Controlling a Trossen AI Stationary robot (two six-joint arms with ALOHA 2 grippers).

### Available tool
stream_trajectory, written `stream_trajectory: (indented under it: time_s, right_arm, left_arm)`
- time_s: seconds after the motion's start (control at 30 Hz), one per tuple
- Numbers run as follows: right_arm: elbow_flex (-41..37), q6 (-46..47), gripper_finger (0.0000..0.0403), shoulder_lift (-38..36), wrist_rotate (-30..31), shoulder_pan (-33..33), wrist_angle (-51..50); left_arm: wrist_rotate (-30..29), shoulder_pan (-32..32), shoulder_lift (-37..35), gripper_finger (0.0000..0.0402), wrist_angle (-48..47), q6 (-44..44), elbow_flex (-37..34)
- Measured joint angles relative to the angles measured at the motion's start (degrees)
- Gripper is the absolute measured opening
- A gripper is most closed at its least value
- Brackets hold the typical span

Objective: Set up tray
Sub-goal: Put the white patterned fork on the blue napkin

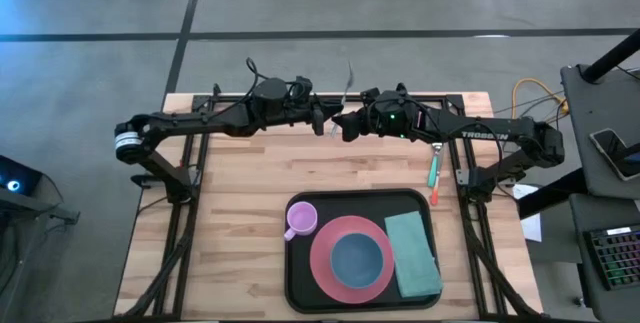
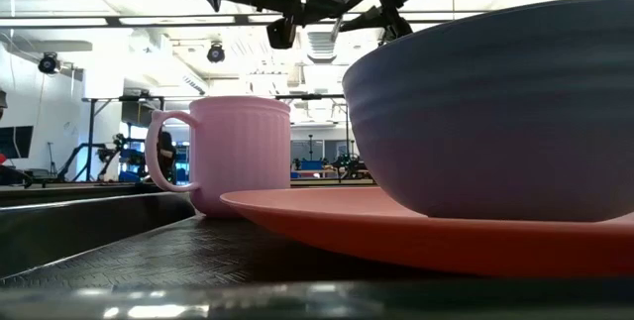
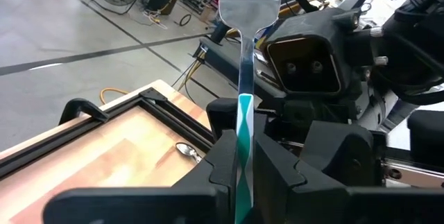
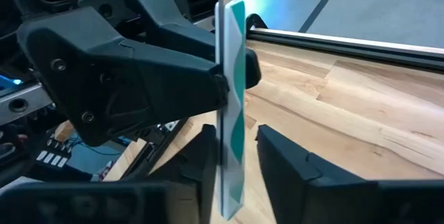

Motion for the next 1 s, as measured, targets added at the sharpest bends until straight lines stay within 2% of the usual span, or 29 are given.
stream_trajectory:
  time_s: [0.2, 0.37, 0.6, 0.77, 1.0]
  right_arm:
    - [0.0, -1.6, 0.0029, 0.0, 0.0, 0.0, 0.0]
    - [0.0, -1.8, 0.0029, 0.0, 0.0, 0.0, -0.1]
    - [-0.1, -2.2, 0.0029, -0.1, -0.9, 0.1, -2.0]
    - [-0.1, -2.3, 0.0028, -0.5, -1.4, 0.0, -2.1]
    - [0.0, -1.8, 0.0025, -2.5, 0.3, -0.5, -2.8]
  left_arm:
    - [-0.2, 0.0, 0.0, 0.0017, -0.2, 0.0, 0.0]
    - [-0.2, 0.0, 0.0, 0.0017, -0.9, 0.0, 0.0]
    - [0.3, 0.0, -1.1, 0.0017, -8.0, 0.0, 0.2]
    - [0.6, 0.0, -2.8, 0.0017, -9.5, 2.2, 0.1]
    - [-0.4, 1.1, -4.9, 0.0017, -19.1, 5.4, -0.1]
